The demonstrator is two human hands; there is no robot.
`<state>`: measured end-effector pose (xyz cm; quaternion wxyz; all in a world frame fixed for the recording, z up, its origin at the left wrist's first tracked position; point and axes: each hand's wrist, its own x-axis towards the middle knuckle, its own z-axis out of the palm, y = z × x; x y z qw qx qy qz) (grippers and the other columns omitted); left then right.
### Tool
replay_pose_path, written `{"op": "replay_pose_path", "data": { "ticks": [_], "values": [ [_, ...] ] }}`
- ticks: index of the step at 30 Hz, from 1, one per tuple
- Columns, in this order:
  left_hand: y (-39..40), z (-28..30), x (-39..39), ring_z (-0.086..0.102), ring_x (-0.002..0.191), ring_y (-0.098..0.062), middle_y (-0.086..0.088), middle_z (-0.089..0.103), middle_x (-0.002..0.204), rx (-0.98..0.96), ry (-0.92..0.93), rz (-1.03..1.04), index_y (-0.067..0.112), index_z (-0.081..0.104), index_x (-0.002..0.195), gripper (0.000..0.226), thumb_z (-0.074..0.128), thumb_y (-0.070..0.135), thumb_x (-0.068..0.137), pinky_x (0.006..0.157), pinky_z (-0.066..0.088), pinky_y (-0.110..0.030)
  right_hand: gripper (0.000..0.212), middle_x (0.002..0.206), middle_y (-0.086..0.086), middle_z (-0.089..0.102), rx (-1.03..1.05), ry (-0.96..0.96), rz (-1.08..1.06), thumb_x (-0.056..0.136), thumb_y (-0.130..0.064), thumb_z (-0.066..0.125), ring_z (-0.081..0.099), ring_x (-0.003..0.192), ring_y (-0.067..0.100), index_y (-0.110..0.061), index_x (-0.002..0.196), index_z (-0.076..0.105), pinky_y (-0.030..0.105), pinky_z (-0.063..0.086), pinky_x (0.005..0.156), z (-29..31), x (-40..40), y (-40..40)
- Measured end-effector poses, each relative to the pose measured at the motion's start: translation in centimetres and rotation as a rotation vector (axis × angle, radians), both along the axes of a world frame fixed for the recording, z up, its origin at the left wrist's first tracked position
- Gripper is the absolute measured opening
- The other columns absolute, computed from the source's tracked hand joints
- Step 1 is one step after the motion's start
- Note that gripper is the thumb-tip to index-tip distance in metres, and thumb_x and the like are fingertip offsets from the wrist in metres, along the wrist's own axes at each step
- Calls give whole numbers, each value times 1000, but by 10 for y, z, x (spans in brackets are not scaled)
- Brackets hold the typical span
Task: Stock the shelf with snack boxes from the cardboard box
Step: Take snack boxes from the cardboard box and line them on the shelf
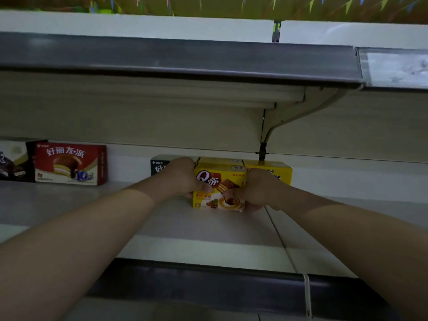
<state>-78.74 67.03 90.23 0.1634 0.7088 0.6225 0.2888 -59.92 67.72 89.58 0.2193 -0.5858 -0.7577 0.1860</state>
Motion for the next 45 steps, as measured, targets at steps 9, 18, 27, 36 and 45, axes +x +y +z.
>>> {"op": "replay_pose_path", "data": {
  "ticks": [9,18,27,36,45],
  "values": [
    [-50,-14,7,60,105,-28,-13,64,114,136,192,254,5,62,110,37,66,34,87,72,42,-26,61,58,3,45,-80,-141,-42,79,-72,54,38,51,16,-13,65,49,26,30,51,10,3,-50],
    [-195,-25,-87,65,96,-28,-10,72,97,355,136,317,14,71,84,16,56,18,88,78,49,-29,34,57,7,41,109,78,-104,92,-29,56,34,48,20,-10,65,46,22,24,44,25,-79,-157],
    [-401,-92,-277,62,90,-19,1,68,92,46,124,477,19,69,87,13,57,21,91,83,51,-32,30,66,7,48,-48,-45,253,94,-30,53,45,55,21,-9,74,47,24,32,46,-52,-322,-314],
    [-490,-171,-452,59,89,-13,3,68,100,-177,70,589,22,70,88,13,58,26,91,75,45,-25,25,65,4,46,-225,-101,543,94,-24,51,41,54,17,-13,71,48,23,32,46,-145,-525,-383],
    [-525,-244,-639,62,94,-13,-1,67,103,-435,-38,734,18,69,93,13,56,22,92,81,52,-25,22,80,3,58,-521,-112,570,94,-29,53,54,65,14,-13,108,56,24,43,54,-235,-718,-392]
  ]
}}
